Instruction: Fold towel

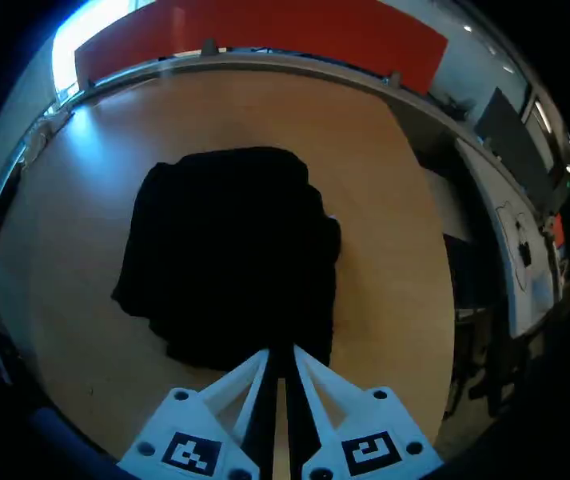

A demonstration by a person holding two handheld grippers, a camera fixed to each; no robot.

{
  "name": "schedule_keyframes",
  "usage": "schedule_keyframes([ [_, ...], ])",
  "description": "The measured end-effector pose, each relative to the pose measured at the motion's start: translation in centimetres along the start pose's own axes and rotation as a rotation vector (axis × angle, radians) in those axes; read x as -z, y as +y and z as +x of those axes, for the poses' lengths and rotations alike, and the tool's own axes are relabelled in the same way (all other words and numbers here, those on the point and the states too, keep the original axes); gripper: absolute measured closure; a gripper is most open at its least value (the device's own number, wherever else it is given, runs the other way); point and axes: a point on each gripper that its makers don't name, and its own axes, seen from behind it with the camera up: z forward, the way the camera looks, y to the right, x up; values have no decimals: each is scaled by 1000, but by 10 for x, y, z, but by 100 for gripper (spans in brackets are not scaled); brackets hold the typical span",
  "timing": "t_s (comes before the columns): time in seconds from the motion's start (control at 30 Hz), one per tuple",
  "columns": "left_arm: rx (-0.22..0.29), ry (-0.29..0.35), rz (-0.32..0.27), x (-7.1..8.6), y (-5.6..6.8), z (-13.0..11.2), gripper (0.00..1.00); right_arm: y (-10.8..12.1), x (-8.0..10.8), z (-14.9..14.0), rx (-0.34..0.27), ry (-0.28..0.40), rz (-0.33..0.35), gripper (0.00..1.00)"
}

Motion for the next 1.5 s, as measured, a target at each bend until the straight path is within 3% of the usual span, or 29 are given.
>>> schedule_keyframes([
  [0.27, 3, 5, 0, 0, -3, 2, 5, -1, 10, 4, 3, 27, -6, 82],
  [0.47, 3, 7, -4, -1, -2, 3, 5, 2, 17, 6, 9, 43, -22, 60],
  [0.6, 1, 8, -6, -1, -2, 3, 5, 4, 21, 7, 12, 49, -35, 37],
  [0.97, 1, 17, -7, 0, -5, 6, 5, 6, 33, 10, 29, 62, -60, 34],
  [1.13, 2, 22, -6, 0, -8, 8, 5, 1, 39, 23, 18, 98, -57, 34],
  [1.2, 4, 25, -6, 0, -9, 9, 5, -2, 43, 31, 9, 123, -52, 31],
  [1.33, 10, 33, -5, 1, -11, 12, 5, -8, 49, 49, -3, 171, -45, 14],
  [1.5, 16, 42, -2, 2, -14, 15, 5, -14, 56, 67, -10, 217, -46, 9],
])
